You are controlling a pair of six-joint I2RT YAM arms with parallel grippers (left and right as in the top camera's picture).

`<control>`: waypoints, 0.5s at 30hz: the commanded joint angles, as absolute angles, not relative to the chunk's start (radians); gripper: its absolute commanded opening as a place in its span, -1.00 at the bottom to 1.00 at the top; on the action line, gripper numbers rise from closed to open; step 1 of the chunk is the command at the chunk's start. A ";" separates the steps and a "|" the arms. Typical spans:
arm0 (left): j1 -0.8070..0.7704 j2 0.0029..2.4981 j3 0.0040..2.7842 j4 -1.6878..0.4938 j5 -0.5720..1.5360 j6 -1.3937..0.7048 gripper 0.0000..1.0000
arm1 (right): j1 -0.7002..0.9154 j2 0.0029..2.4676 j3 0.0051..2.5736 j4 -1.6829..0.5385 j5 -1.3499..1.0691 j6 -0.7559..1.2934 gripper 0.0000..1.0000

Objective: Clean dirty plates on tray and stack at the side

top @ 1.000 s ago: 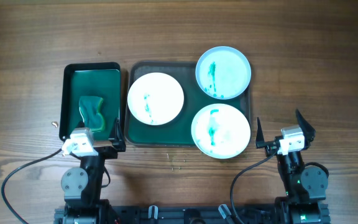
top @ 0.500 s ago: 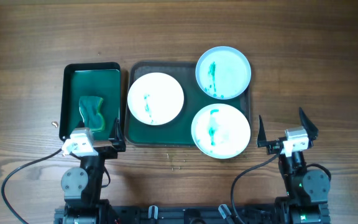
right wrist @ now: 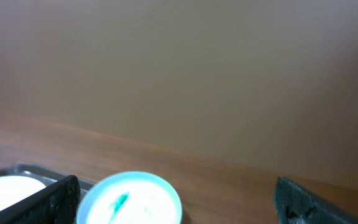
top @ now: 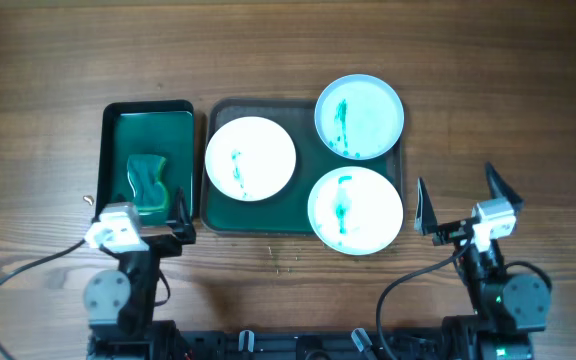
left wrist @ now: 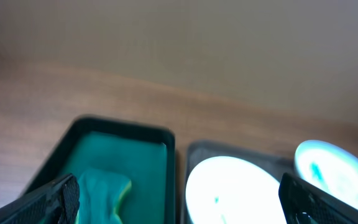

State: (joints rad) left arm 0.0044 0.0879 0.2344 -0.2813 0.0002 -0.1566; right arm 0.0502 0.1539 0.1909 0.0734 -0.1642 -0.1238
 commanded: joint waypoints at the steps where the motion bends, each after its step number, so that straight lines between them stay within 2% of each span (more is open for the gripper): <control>1: -0.002 0.228 0.458 -0.405 -0.017 -0.134 1.00 | 0.053 0.336 0.386 -0.032 -0.215 -0.101 0.99; 7: -0.002 0.542 0.830 -0.664 -0.020 -0.135 1.00 | 0.053 0.685 0.778 -0.370 -0.219 -0.101 1.00; 9: -0.002 0.729 1.032 -0.819 -0.020 -0.139 1.00 | 0.053 0.836 0.947 -0.529 -0.224 -0.102 0.99; 12: -0.002 0.947 1.260 -1.023 -0.002 -0.146 1.00 | 0.053 0.971 1.091 -0.676 -0.300 -0.102 0.99; 15: -0.002 1.123 1.426 -1.167 0.076 -0.146 1.00 | 0.053 1.059 1.141 -0.717 -0.385 -0.105 0.99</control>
